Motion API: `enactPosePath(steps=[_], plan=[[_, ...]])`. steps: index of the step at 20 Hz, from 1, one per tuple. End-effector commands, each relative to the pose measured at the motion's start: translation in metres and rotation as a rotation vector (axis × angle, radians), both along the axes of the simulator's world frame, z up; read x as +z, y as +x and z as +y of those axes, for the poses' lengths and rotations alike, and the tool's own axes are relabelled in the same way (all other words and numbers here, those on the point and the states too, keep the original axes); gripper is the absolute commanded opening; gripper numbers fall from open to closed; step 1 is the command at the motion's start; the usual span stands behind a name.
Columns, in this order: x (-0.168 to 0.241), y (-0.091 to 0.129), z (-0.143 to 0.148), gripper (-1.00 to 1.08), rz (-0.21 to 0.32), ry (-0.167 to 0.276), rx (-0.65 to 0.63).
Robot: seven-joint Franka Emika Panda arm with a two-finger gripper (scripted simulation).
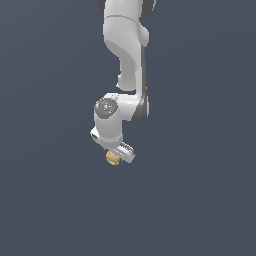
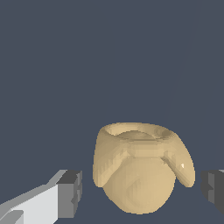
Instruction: Pick up the object and move it to a goal position.
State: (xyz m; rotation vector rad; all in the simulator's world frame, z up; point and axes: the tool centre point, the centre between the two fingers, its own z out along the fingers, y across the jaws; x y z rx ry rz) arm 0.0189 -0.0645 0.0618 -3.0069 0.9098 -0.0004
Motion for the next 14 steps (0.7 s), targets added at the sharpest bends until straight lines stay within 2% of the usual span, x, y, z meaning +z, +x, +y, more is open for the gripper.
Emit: enactPosePath(steps=[1, 7, 8, 14], plan=[[-0.013, -0.001, 0.0, 1.0, 0.0, 0.0, -0.001], [-0.023, 0.001, 0.0, 1.0, 0.0, 0.0, -0.002], [-0.023, 0.001, 0.0, -1.0, 0.0, 0.0, -0.002], [-0.023, 0.001, 0.0, -1.0, 0.0, 0.0, -0.002]])
